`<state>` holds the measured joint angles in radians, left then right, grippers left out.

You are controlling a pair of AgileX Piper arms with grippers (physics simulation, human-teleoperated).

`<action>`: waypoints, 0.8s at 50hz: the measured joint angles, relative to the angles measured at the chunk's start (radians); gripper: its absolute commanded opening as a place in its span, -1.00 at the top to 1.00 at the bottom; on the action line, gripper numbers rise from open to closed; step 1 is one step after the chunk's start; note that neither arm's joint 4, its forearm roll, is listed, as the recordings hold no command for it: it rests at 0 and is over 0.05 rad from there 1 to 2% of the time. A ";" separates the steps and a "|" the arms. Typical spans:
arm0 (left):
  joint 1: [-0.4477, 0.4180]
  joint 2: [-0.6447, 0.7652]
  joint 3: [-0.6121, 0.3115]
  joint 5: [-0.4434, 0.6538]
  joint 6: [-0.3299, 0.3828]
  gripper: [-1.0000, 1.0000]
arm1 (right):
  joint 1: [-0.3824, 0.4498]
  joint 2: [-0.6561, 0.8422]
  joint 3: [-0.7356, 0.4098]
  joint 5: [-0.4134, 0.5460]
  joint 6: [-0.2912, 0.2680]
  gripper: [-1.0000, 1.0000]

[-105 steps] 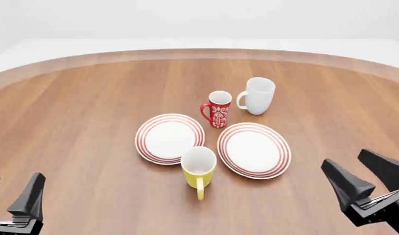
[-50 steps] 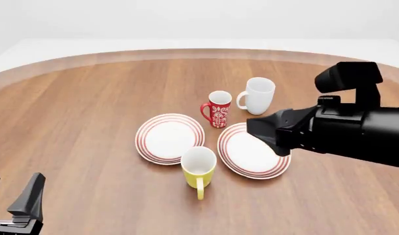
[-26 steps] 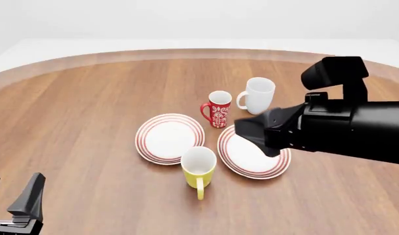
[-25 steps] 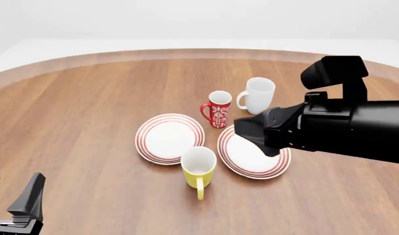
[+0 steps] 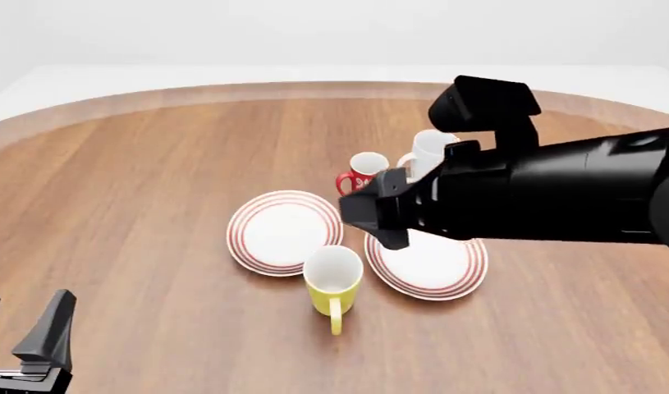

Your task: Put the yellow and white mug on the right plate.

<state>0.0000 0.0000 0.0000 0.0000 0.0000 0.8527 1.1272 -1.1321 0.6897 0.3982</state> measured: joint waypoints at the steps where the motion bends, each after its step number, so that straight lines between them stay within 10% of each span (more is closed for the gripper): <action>1: 0.000 0.000 0.000 0.000 0.000 -1.00 | 0.004 0.006 -0.004 0.000 0.004 -1.00; 40: 0.000 0.000 0.000 0.000 0.000 -1.00 | 0.095 0.162 0.068 -0.150 0.203 -1.00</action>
<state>0.0000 0.0000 0.0000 0.0000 0.0000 0.9478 1.2892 -1.0638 0.5394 0.6017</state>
